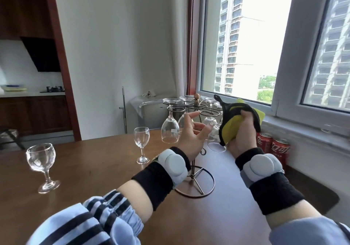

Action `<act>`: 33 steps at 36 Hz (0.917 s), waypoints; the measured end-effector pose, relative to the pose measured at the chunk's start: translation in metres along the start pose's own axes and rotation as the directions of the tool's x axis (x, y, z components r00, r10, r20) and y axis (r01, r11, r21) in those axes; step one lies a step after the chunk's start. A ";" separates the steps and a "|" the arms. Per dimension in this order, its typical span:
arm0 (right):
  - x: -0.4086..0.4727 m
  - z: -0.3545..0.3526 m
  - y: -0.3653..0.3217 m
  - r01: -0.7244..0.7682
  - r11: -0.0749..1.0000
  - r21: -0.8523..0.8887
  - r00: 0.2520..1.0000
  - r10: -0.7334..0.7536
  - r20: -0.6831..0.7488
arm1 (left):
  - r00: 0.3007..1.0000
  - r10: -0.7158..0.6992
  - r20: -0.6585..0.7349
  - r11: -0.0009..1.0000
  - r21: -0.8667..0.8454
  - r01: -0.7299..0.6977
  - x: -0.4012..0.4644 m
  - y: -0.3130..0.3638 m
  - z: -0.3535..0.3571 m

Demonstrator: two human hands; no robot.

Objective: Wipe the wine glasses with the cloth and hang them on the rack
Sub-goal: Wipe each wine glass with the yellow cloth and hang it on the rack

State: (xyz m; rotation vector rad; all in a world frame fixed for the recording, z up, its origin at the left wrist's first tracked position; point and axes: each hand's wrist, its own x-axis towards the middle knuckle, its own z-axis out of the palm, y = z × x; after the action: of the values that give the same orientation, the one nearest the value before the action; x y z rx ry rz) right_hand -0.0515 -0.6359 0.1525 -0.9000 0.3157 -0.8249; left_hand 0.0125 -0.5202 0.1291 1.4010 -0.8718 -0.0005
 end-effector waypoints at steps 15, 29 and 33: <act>-0.073 -0.044 0.041 -0.189 0.981 -0.054 0.844 0.190 0.501 | 0.959 -0.264 0.103 0.961 0.111 0.253 -0.027 -0.024 -0.031; -0.081 -0.010 0.098 -0.455 0.856 -0.246 0.504 0.476 0.721 | 0.950 -0.311 0.010 0.944 0.119 0.308 -0.060 -0.022 -0.115; -0.091 0.025 0.111 -0.480 0.797 -0.367 0.578 0.602 0.551 | 0.946 -0.318 -0.059 0.927 0.187 0.324 -0.064 -0.030 -0.151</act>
State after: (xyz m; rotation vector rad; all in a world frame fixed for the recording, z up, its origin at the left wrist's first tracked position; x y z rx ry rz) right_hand -0.0417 -0.5152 0.0716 -1.1199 0.0350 0.1341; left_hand 0.0621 -0.3680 0.0815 1.7128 -0.6225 -0.1493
